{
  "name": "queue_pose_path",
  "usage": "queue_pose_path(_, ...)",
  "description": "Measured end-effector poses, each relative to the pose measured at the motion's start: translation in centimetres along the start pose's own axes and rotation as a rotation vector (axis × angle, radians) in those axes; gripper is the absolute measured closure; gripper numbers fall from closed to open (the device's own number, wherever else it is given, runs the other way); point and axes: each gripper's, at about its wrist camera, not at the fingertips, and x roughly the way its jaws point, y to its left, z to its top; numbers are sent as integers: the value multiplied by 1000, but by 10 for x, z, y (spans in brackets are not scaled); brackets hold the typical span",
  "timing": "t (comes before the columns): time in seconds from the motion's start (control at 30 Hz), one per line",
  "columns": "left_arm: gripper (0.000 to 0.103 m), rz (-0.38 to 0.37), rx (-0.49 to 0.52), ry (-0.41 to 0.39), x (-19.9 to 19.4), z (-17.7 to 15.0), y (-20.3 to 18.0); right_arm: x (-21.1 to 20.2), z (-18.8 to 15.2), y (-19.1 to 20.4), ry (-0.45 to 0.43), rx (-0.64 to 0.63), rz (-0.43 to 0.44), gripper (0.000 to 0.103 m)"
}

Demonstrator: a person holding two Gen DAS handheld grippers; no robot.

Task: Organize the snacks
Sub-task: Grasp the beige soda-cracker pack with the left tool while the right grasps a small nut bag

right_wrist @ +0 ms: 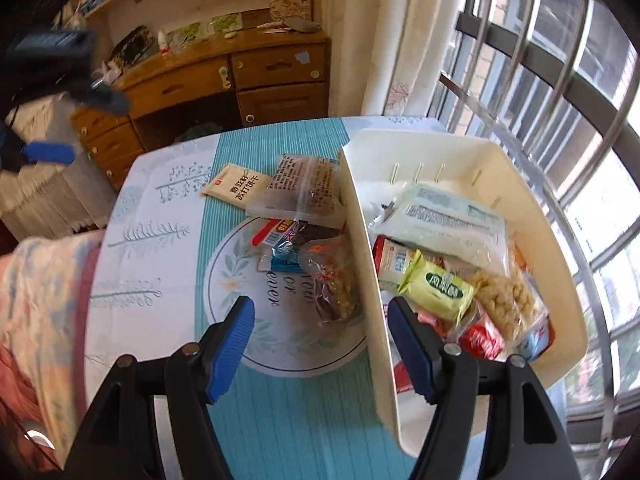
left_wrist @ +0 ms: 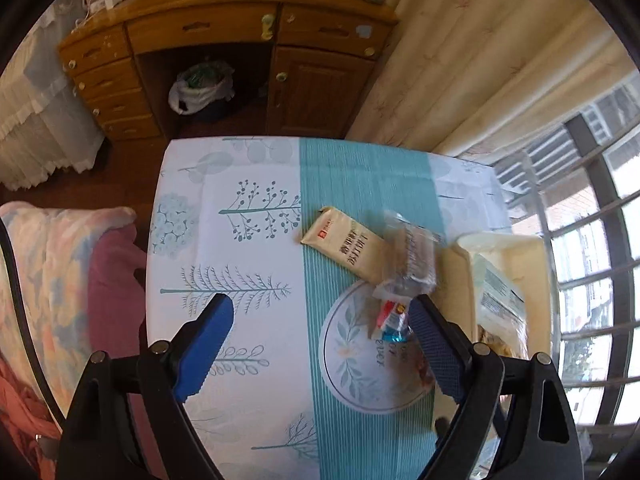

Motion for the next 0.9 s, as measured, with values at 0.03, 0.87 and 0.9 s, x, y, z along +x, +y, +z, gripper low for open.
queue_pose_path(0.03,14,38,-13,13,11,8,-4,3,0,2,-4,-27,-5,34)
queue_pose_path(0.87,18,79,-292,244,202,63,-20,74,3,22,40,-390,-111,72)
queue_pose_path(0.9,18,78,-292,245,206,63,-22,75,2,23,39,-396,-111,72)
